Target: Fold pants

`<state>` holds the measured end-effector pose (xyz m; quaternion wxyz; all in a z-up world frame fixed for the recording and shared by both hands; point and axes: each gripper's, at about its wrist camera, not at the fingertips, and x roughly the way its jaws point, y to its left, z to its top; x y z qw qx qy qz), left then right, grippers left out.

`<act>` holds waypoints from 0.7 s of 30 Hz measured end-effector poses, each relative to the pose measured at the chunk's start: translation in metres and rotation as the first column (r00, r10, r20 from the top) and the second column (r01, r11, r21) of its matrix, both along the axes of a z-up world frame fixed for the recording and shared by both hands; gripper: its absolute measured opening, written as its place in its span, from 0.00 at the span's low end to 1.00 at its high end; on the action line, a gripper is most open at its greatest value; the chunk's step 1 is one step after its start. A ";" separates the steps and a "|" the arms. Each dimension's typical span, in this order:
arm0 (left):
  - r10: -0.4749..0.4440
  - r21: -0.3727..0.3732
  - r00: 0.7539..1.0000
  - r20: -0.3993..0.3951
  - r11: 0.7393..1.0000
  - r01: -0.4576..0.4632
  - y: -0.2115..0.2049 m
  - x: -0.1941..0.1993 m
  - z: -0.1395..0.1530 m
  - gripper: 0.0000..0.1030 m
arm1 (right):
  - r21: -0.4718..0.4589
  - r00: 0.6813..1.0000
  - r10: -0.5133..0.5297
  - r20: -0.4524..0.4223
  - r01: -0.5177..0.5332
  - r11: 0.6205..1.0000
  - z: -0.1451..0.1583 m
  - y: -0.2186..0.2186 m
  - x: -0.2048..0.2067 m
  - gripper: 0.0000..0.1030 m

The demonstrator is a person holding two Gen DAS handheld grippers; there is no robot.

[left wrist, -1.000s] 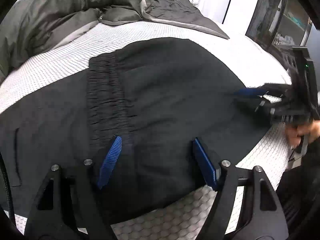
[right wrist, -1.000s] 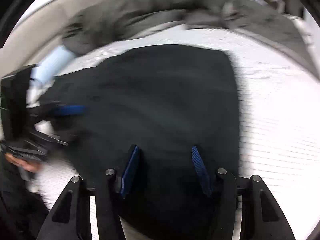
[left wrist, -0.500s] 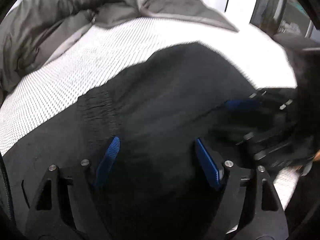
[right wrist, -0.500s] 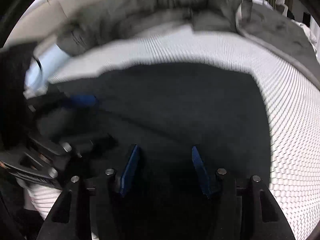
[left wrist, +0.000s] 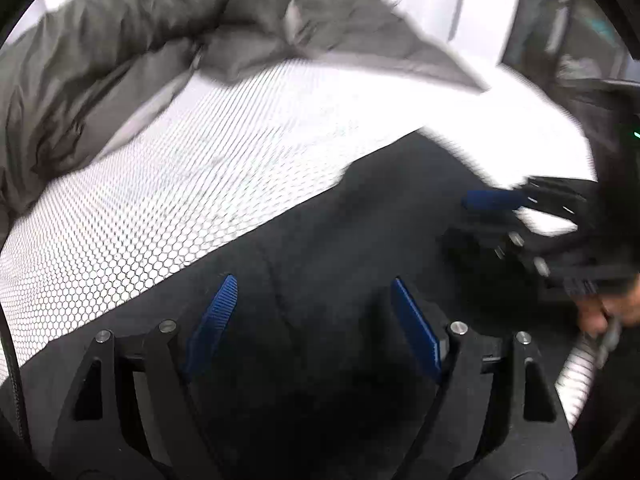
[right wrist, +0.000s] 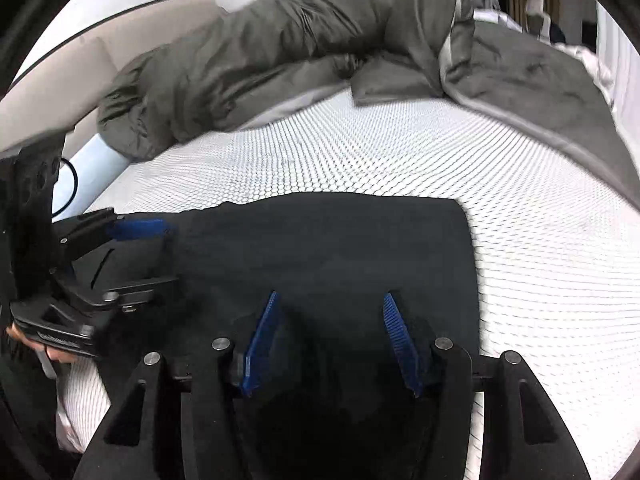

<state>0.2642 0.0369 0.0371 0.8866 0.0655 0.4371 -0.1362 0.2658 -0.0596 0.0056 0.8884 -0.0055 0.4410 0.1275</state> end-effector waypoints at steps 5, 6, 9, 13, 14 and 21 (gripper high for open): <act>0.043 -0.105 0.996 -0.081 0.993 -0.052 0.034 0.017 -0.021 0.76 | -0.006 0.993 -0.074 -0.091 0.074 0.997 -0.022 -0.012 0.021 0.53; 0.045 -0.119 0.996 -0.080 0.991 -0.055 0.037 0.016 -0.020 0.76 | -0.033 0.990 -0.113 -0.078 0.111 0.993 -0.018 -0.019 0.022 0.54; 0.067 -0.089 0.997 -0.028 0.994 -0.069 0.036 -0.001 0.000 0.73 | -0.009 0.986 -0.154 -0.057 0.154 0.988 -0.009 -0.037 0.020 0.54; 0.071 -0.111 0.991 0.110 0.992 -0.059 0.033 -0.011 0.036 0.73 | 0.031 0.992 -0.123 0.004 0.123 0.992 0.004 -0.028 0.019 0.54; 0.080 -0.104 0.988 0.128 0.992 -0.067 0.028 -0.011 0.040 0.73 | 0.048 0.994 -0.105 0.009 0.105 0.993 0.005 -0.019 0.023 0.54; 0.125 -0.014 0.992 -0.022 0.992 -0.126 0.031 0.034 -0.003 0.62 | 0.083 0.997 -0.059 -0.055 0.063 0.995 -0.016 0.031 0.068 0.54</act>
